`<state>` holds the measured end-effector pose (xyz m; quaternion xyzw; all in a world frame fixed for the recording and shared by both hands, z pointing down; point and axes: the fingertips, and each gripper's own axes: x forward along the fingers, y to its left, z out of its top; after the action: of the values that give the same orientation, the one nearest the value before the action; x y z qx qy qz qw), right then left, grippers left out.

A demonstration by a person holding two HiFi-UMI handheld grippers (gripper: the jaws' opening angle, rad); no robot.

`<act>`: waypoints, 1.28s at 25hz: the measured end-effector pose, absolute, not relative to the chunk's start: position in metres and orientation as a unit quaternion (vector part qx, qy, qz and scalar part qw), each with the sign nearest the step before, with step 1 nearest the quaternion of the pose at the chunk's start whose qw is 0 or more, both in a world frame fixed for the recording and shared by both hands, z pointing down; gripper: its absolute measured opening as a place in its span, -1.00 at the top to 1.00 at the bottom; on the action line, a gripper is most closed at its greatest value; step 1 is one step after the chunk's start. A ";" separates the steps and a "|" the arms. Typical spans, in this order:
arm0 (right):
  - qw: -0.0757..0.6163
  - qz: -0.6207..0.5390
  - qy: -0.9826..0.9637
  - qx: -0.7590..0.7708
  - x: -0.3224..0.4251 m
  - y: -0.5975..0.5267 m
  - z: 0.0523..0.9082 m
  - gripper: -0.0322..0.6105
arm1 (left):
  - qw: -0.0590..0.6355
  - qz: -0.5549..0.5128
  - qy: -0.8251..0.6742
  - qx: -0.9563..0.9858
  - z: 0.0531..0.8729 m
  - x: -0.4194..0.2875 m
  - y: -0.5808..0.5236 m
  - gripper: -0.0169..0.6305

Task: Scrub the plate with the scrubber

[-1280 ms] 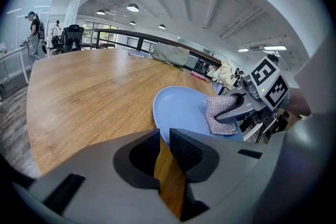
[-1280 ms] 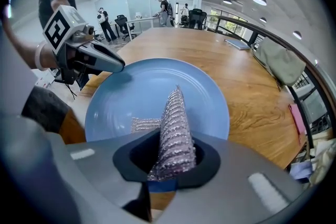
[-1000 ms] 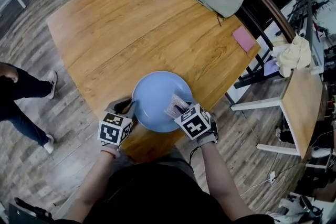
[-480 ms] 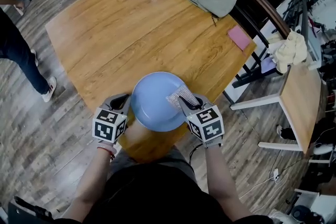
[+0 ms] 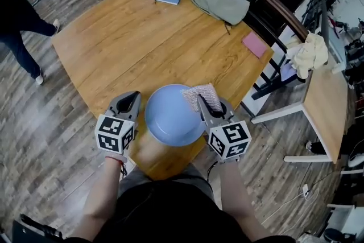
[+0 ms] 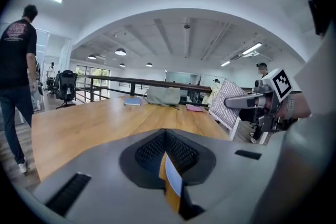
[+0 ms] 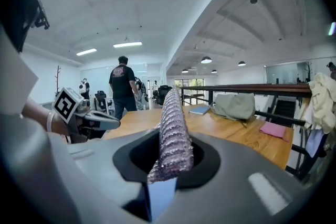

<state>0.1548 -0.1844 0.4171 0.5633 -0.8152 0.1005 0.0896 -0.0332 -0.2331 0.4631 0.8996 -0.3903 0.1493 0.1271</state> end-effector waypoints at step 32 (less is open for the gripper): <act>-0.003 0.005 -0.797 0.604 0.169 -0.172 0.334 0.67 | 0.090 0.048 -0.402 0.910 0.374 -0.047 -0.230 0.96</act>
<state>0.1692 -0.1720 0.3335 0.6035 -0.7973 0.0048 -0.0030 -0.0468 -0.2296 0.3741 0.9101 -0.4016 0.0477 0.0901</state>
